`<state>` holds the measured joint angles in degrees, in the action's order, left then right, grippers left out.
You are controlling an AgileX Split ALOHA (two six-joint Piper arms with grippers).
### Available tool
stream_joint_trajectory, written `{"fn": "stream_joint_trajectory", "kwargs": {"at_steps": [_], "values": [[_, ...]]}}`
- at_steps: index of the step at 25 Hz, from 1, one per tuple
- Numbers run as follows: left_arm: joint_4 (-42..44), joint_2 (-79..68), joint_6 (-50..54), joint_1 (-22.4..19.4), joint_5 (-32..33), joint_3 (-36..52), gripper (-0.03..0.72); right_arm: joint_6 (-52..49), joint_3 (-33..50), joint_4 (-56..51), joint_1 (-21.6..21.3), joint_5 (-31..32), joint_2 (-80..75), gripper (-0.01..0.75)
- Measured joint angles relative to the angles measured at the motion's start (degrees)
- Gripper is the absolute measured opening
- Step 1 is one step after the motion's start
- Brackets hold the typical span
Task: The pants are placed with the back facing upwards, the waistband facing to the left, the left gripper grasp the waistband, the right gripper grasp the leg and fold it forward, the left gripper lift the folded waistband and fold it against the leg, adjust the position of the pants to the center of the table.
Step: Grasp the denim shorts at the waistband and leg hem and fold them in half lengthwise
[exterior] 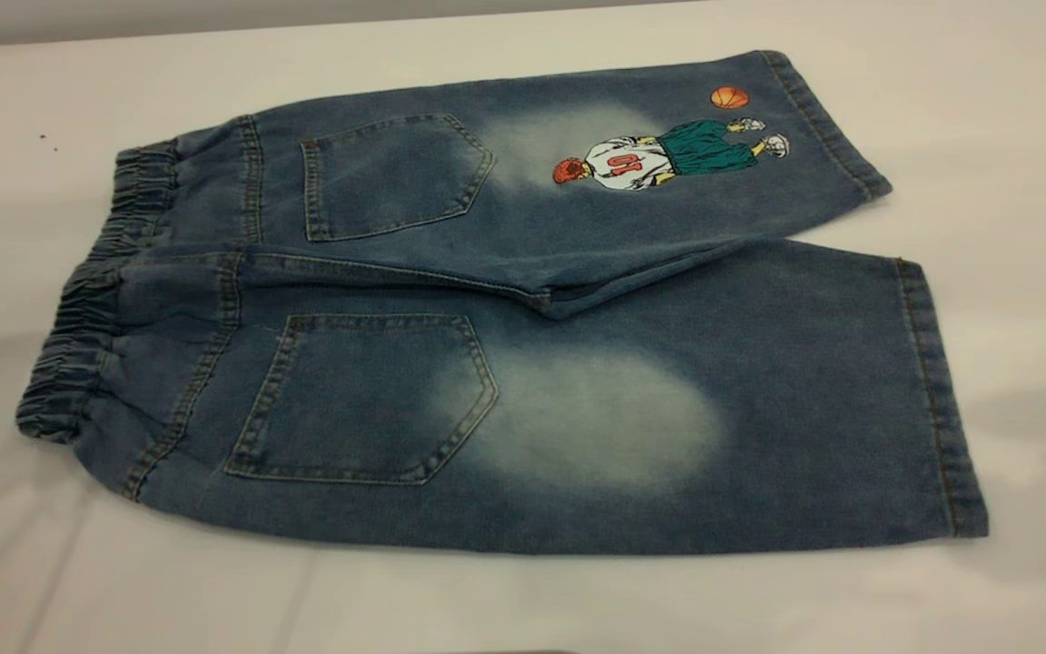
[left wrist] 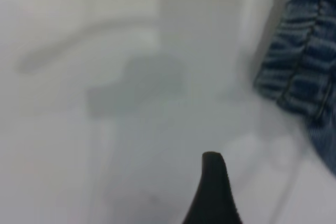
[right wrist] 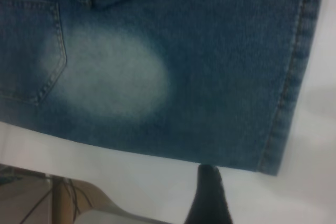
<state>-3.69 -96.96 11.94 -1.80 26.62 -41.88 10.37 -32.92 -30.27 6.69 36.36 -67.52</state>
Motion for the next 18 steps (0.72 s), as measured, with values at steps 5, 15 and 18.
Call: {"fn": "stream_joint_trajectory", "kwargs": {"at_steps": [5, 15, 18], "values": [[-5.94, -8.68, -6.94, 0.0, 0.27, -4.47, 0.521, 0.19, -0.02, -0.66, 0.0, -0.34, 0.0, 0.467], [-10.87, -13.94, -11.15, 0.0, -0.74, -5.92, 0.532, 0.19, -0.07, -0.78, 0.0, -0.8, 0.0, 0.467], [-11.09, -15.21, -11.25, 0.0, -2.26, -5.92, 0.532, 0.19, -0.07, -0.83, 0.0, -1.38, 0.0, 0.467]]}}
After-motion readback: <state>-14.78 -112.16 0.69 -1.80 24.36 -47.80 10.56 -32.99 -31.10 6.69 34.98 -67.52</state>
